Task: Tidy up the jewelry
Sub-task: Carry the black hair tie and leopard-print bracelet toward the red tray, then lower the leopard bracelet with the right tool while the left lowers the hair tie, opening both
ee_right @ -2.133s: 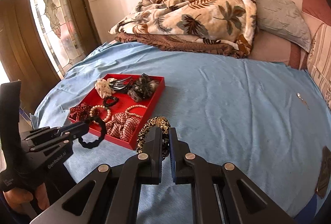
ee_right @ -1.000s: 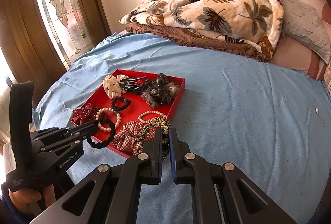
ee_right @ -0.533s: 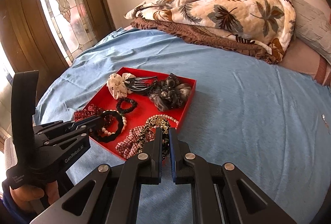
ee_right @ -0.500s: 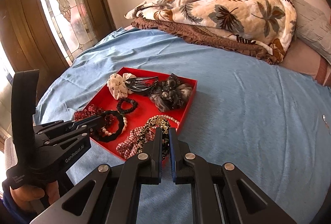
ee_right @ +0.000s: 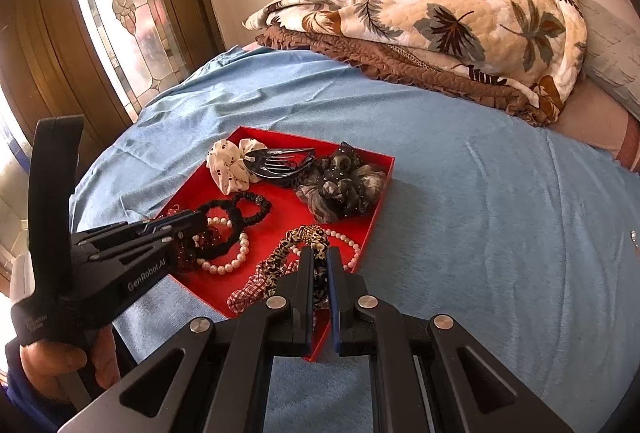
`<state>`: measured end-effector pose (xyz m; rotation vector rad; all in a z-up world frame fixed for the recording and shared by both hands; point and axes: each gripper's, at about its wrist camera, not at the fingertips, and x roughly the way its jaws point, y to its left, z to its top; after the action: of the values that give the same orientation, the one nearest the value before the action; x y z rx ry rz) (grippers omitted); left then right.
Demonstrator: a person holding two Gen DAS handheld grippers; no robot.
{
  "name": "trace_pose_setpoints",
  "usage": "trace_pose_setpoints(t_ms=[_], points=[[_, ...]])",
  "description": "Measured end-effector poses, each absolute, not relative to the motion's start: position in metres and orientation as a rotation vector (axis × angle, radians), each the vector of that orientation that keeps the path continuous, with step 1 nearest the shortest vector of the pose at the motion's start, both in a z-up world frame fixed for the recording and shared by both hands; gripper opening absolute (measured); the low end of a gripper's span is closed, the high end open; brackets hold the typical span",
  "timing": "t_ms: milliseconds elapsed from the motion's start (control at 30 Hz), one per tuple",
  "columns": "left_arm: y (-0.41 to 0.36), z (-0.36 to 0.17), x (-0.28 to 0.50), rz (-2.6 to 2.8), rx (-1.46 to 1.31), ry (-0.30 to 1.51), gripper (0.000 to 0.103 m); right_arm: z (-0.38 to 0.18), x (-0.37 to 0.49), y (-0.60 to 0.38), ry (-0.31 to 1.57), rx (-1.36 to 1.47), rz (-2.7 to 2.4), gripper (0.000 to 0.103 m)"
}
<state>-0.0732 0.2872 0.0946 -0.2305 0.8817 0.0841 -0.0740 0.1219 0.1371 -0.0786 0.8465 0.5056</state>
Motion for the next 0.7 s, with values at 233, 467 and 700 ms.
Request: trace_pose_setpoints(t_ms=[233,467,700], points=[[0.325,0.091,-0.065,0.094,-0.369,0.852,0.008,0.134,-0.066,0.132,0.851,-0.083,0.508,0.007],[0.359,0.092,-0.066,0.055,-0.532,0.797,0.008,0.135,-0.051,0.142,0.841,-0.070,0.507,0.007],[0.339,0.091,-0.083,0.012,-0.513,0.822,0.008,0.131,-0.037,0.148,0.848,-0.060,0.502,0.007]])
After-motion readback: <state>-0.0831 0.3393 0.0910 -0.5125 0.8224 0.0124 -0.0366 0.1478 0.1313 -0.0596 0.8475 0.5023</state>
